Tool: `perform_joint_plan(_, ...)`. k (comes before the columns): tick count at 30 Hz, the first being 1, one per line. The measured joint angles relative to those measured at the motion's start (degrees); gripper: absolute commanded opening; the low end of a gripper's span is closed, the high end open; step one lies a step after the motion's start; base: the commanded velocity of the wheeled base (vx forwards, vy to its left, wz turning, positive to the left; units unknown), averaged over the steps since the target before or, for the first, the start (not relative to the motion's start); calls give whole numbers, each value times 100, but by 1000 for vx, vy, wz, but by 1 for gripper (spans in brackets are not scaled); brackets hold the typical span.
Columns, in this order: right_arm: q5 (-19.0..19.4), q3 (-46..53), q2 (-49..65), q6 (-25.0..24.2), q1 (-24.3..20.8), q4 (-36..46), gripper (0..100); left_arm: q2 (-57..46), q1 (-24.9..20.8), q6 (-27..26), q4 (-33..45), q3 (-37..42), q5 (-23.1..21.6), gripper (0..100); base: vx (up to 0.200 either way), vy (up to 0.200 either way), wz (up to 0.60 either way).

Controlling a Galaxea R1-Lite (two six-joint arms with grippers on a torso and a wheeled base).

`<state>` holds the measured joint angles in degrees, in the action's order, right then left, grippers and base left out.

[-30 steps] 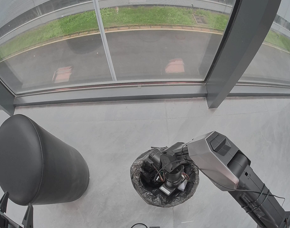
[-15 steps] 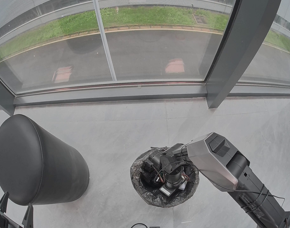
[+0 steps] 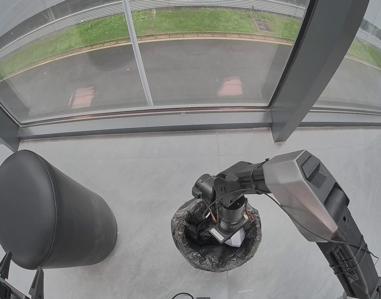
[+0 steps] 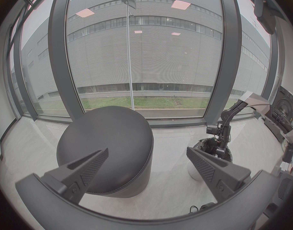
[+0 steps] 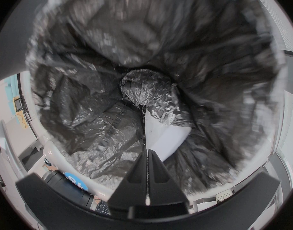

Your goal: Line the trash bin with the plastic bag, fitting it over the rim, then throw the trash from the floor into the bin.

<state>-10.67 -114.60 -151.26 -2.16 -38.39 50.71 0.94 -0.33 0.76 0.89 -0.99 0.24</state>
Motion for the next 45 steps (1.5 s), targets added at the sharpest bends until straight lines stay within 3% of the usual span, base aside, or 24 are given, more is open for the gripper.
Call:
perform_joint_plan(13,-272,0,1463,-112,-50,1254,0,2,0,0,0,-2,0,100,0,0,0)
perform_joint_plan(21,-299,0,2704,-167,-196,1607,0,2,-2,2,0,-2,0,100,0,0,0)
perform_joint_plan(34,-347,124,5261,-213,-480,1051,0,2,-2,0,0,-2,0,100,0,0,0)
perform_joint_plan(45,-964,1373,7565,-332,-245,573,0,2,0,2,0,-2,0,100,0,0,0)
